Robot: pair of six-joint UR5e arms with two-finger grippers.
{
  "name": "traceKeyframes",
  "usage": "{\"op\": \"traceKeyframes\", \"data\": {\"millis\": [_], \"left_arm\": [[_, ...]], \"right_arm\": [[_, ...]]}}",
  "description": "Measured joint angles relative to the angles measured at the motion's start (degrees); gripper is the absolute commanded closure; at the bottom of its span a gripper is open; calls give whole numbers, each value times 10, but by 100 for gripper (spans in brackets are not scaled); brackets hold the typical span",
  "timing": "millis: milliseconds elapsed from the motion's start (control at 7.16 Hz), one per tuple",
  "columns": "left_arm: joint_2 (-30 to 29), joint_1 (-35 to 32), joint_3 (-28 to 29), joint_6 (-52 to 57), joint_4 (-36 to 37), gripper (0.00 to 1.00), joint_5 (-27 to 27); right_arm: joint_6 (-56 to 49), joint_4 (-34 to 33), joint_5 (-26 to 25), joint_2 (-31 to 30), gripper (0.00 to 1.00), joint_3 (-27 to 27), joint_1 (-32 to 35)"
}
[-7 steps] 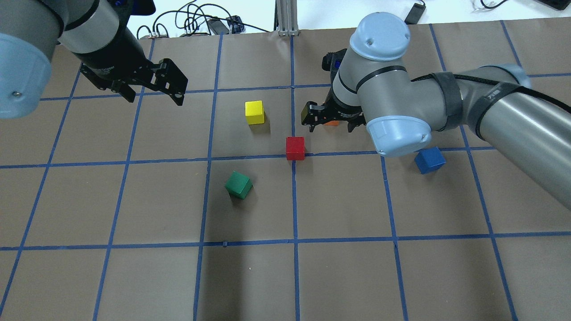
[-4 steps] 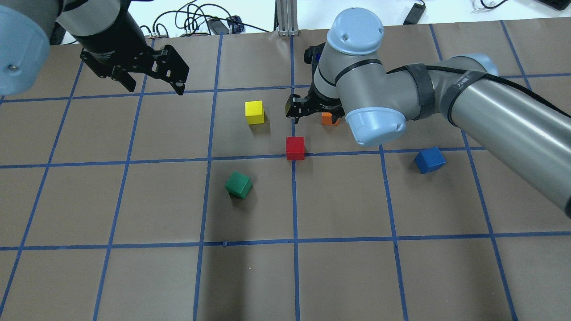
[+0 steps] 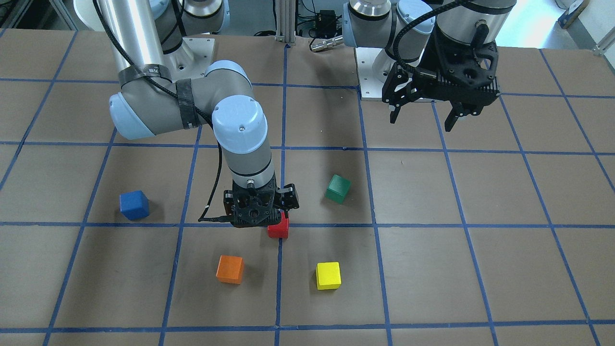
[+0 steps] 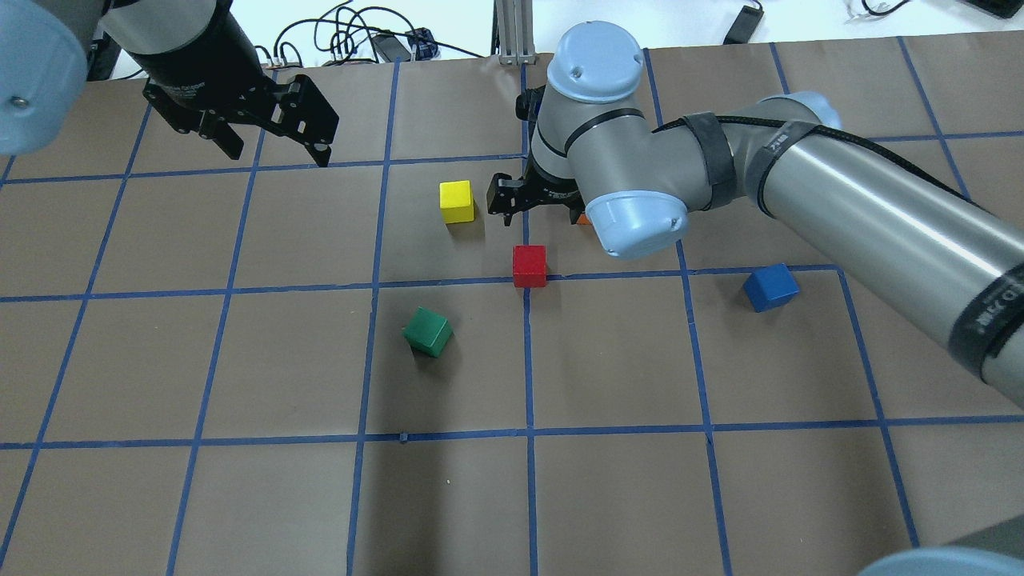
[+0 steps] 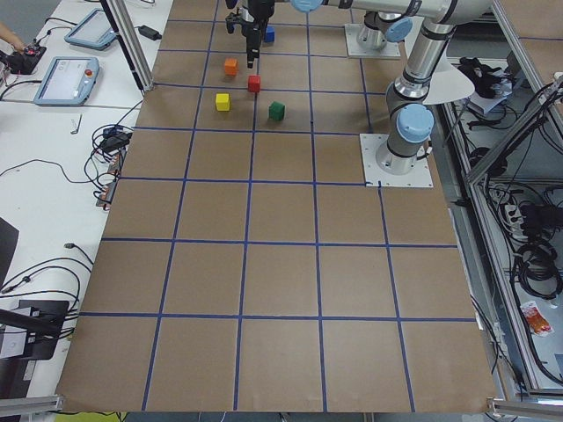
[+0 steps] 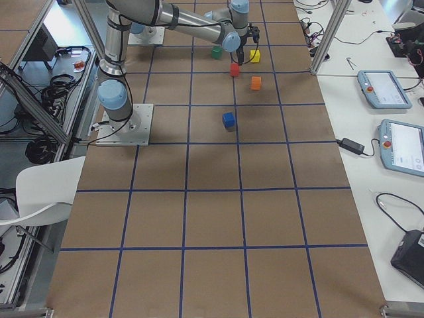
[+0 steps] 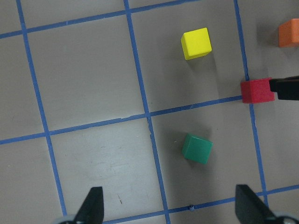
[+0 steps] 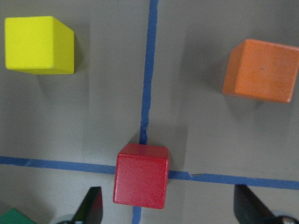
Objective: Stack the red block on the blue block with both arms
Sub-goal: 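Lower the right gripper onto the red cube and close on it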
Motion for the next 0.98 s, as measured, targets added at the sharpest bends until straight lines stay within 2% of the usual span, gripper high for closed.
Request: {"op": "traceKeyframes", "data": {"millis": [279, 699, 838, 978], "left_arm": [[-2, 0, 1, -5, -1, 0, 5], [-6, -4, 1, -6, 0, 0, 6], [-7, -4, 1, -6, 1, 0, 6], [-7, -4, 1, -6, 1, 0, 6]], "right_arm": [[34, 19, -5, 25, 0, -7, 1], [74, 22, 29, 51, 0, -16, 5], [79, 19, 33, 60, 5, -17, 9], [85, 17, 35, 68, 59, -18, 14]]}}
